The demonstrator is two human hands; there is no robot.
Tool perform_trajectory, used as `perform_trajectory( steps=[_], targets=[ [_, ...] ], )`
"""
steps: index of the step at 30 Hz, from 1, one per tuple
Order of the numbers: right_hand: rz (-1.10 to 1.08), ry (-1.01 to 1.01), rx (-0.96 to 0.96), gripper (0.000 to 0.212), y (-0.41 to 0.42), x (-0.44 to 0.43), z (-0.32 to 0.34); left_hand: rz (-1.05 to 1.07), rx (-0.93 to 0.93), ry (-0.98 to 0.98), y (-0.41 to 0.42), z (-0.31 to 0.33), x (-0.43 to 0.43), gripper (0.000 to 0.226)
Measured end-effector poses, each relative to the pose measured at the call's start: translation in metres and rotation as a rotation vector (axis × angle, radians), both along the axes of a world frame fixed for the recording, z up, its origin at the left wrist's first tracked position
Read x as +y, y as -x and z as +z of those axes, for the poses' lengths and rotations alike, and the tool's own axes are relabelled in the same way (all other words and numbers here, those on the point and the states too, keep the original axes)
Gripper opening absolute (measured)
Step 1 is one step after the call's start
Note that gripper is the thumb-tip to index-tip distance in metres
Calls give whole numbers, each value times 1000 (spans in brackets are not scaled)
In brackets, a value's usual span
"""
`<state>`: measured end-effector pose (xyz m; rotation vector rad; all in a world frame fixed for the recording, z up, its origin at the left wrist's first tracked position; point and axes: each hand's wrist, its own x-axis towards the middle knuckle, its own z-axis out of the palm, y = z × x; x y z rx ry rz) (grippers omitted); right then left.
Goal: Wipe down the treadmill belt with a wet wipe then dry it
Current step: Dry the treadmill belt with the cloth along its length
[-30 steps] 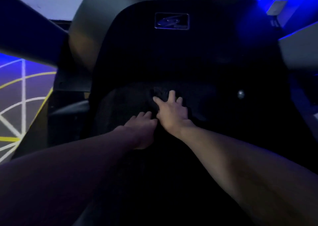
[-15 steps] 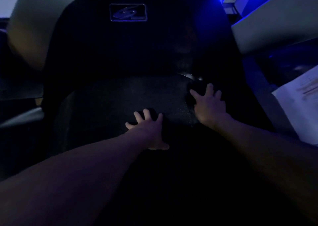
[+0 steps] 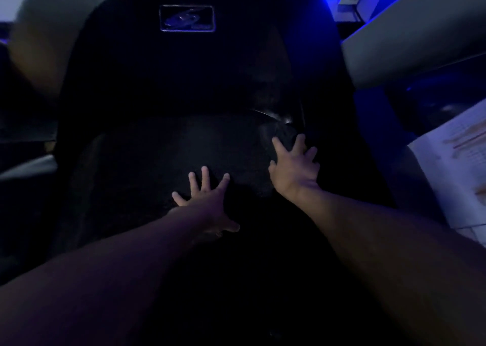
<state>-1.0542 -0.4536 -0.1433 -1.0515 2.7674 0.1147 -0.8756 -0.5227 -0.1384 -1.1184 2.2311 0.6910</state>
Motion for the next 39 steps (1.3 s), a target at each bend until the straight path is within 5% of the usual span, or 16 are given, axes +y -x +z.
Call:
perform_trajectory(
  steps=[10, 17, 21, 39],
  targets=[
    [15, -9, 15, 63, -5, 18, -8, -1, -4, 86, -1, 9, 0, 124],
    [-44, 120, -50, 60, -15, 14, -9, -85, 166, 126, -45, -6, -11, 120],
    [-74, 128, -51, 61, -32, 6, -9, -58, 270, 123, -79, -6, -27, 107],
    [231, 94, -31, 59, -220, -112, 6, 17, 207, 297, -213, 9, -82, 54]
  ],
)
